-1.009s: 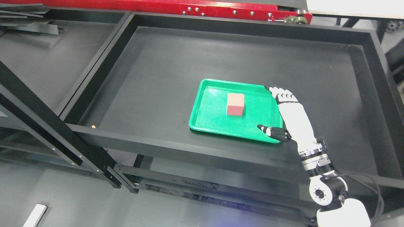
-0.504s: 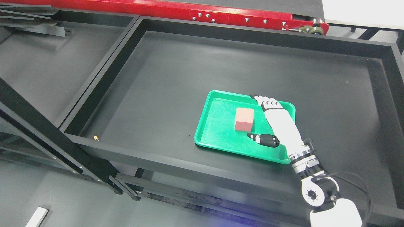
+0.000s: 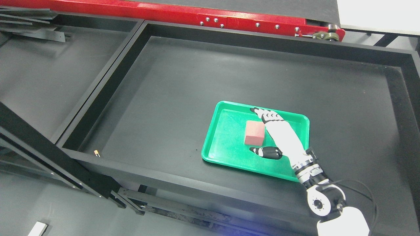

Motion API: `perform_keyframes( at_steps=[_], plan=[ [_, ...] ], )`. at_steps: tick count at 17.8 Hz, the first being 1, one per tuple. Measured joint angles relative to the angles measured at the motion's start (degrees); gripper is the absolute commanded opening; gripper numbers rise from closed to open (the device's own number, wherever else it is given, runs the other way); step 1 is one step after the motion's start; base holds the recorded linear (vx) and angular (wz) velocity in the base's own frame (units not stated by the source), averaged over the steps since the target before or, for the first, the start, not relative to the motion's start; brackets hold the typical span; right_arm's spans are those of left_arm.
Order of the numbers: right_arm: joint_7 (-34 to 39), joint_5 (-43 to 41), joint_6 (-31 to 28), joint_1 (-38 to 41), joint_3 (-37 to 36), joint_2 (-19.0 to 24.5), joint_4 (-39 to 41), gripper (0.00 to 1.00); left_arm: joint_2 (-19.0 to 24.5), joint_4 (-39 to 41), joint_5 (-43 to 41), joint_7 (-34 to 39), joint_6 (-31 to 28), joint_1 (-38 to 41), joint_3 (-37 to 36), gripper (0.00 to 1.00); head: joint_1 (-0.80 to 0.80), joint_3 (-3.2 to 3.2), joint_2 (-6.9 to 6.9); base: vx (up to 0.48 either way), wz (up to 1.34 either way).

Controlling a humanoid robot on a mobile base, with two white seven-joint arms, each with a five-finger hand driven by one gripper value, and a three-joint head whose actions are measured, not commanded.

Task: Pick pink block from left shelf to tray
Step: 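Reach the right hand over the green tray beside the pink block, then close the right hand fingers around the pink block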

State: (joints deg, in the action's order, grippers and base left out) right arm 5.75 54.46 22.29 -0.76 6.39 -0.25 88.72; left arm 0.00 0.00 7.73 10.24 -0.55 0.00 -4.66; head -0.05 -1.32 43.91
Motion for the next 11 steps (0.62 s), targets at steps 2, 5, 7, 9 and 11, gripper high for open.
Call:
perform_keyframes(
  at_steps=[2, 5, 7, 9, 11],
  plan=[
    [0.47, 0.03, 0.0, -1.0, 0.41, 0.06, -1.01, 0.98, 0.0, 0.0, 0.0, 0.0, 0.0, 0.0, 0.0, 1.0, 0.0, 0.0, 0.0, 0.067, -0.02],
    [0.89, 0.4, -0.02, -2.06, 0.87, 0.1, -2.49, 0.98, 0.0, 0.0, 0.0, 0.0, 0.0, 0.0, 0.0, 1.0, 0.0, 0.0, 0.0, 0.056, -0.03],
    [0.91, 1.31, -0.02, -2.5, 1.23, 0.11, -3.35, 0.98, 0.0, 0.0, 0.0, 0.0, 0.0, 0.0, 0.0, 1.0, 0.0, 0.0, 0.0, 0.05, -0.01],
    [0.93, 2.14, -0.08, -2.73, 1.6, 0.14, -4.09, 0.98, 0.0, 0.0, 0.0, 0.0, 0.0, 0.0, 0.0, 1.0, 0.0, 0.0, 0.0, 0.031, 0.0],
    [0.95, 2.81, -0.15, -2.8, 1.95, 0.17, -4.71, 0.98, 0.0, 0.0, 0.0, 0.0, 0.0, 0.0, 0.0, 1.0, 0.0, 0.0, 0.0, 0.011, 0.0]
  ],
)
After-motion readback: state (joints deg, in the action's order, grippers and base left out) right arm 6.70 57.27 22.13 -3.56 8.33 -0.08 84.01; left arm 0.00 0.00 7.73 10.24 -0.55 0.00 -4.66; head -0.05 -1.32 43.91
